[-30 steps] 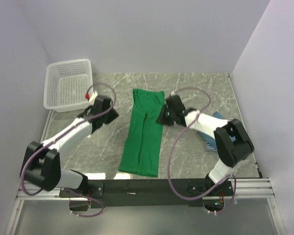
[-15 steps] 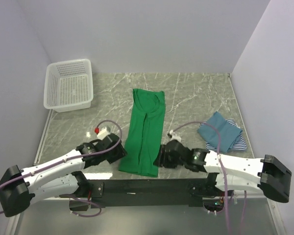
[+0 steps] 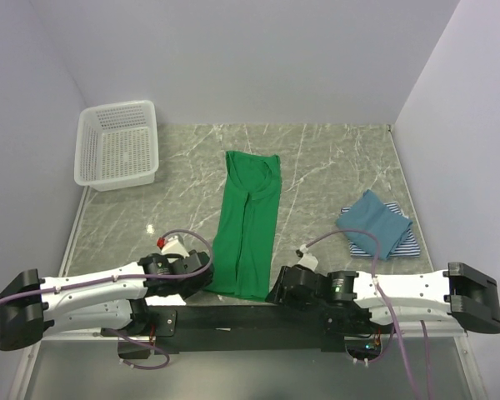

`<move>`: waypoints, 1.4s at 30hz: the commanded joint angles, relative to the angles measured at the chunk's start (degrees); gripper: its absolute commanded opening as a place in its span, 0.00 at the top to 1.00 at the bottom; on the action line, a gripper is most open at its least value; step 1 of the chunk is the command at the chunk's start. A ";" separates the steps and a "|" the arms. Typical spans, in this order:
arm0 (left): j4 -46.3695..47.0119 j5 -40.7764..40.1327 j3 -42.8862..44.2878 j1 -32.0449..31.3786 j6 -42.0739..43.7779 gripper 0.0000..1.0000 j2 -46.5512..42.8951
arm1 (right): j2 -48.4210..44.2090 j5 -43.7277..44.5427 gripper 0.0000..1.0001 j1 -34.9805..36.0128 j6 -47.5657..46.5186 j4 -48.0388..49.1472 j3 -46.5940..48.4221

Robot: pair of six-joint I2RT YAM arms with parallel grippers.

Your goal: Fold and stack the tank tops

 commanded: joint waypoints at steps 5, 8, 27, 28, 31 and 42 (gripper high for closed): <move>3.09 -1.40 -4.09 -0.31 -1.81 0.43 -2.99 | -5.95 6.96 0.47 1.42 11.60 5.91 -6.06; 5.12 -0.69 -5.33 -0.31 -1.37 0.43 -2.99 | -5.70 7.57 0.48 1.51 13.19 6.89 -7.03; 9.60 1.50 -9.37 -0.40 -1.02 0.54 -0.27 | 4.33 6.43 0.61 2.56 16.27 12.16 -6.85; 10.13 1.68 -9.72 -0.31 -0.93 0.57 -0.44 | 4.33 6.52 0.65 2.56 16.27 12.25 -6.94; 11.18 1.95 -10.34 -0.31 -0.14 0.65 -1.06 | 3.98 7.22 0.79 2.47 15.48 11.82 -6.51; 13.21 3.88 -8.06 -2.07 6.45 0.92 -2.11 | -1.03 9.86 1.00 2.56 4.60 -3.03 0.70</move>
